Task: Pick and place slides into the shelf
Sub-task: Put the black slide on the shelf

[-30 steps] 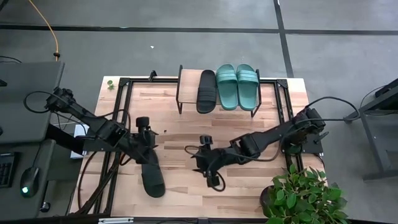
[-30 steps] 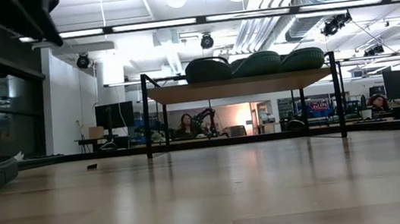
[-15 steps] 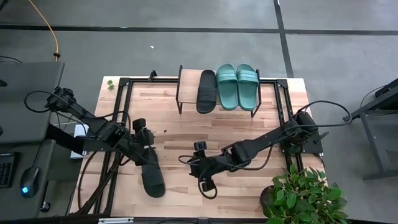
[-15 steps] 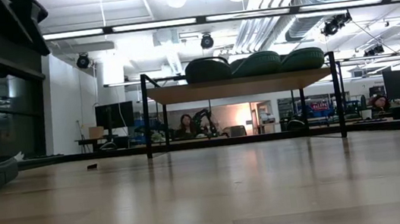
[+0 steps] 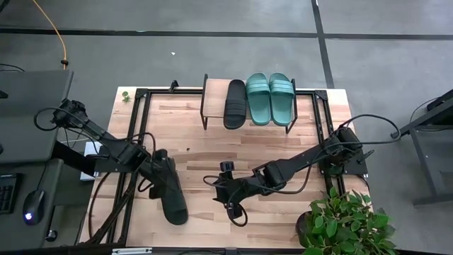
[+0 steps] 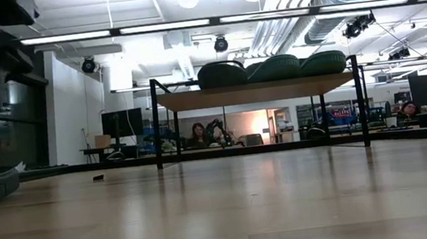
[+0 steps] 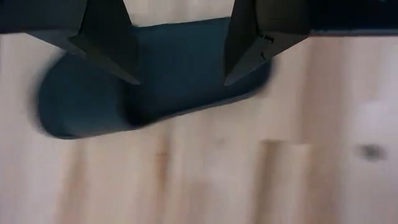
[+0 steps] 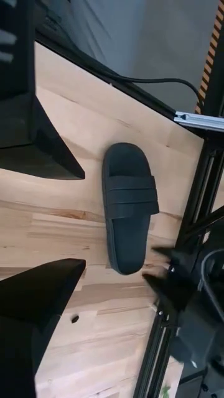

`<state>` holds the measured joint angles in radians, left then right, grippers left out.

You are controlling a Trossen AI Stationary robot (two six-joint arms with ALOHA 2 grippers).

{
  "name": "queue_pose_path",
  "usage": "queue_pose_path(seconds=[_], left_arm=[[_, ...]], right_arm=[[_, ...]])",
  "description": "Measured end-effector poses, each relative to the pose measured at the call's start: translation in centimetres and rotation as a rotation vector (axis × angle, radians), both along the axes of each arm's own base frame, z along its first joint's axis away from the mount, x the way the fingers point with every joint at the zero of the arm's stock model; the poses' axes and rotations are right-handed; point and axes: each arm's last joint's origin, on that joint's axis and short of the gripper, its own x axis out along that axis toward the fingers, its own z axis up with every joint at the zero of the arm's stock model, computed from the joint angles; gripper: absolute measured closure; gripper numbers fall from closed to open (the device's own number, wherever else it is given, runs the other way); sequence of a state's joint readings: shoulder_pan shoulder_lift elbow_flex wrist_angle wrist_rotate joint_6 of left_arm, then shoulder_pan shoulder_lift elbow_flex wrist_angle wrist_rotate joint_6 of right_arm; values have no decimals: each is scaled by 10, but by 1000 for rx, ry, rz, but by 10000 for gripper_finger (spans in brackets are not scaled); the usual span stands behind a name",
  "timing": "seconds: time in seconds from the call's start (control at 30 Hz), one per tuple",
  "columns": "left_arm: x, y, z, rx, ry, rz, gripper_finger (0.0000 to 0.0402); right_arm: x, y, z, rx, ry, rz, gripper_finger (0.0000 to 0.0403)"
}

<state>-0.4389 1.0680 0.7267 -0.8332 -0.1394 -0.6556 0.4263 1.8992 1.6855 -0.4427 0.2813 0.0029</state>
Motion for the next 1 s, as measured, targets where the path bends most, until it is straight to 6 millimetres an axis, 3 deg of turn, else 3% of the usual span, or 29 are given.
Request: queue_pose_path(seconds=[0.57,1.0], left_arm=[[6,-9,-21,-212,-70,-104,195],[4,-10,-40,-312,-86,-78,195]], right_arm=[[0,0,1,-1,-2,1,192],[3,1,5,19,-49,1,192]])
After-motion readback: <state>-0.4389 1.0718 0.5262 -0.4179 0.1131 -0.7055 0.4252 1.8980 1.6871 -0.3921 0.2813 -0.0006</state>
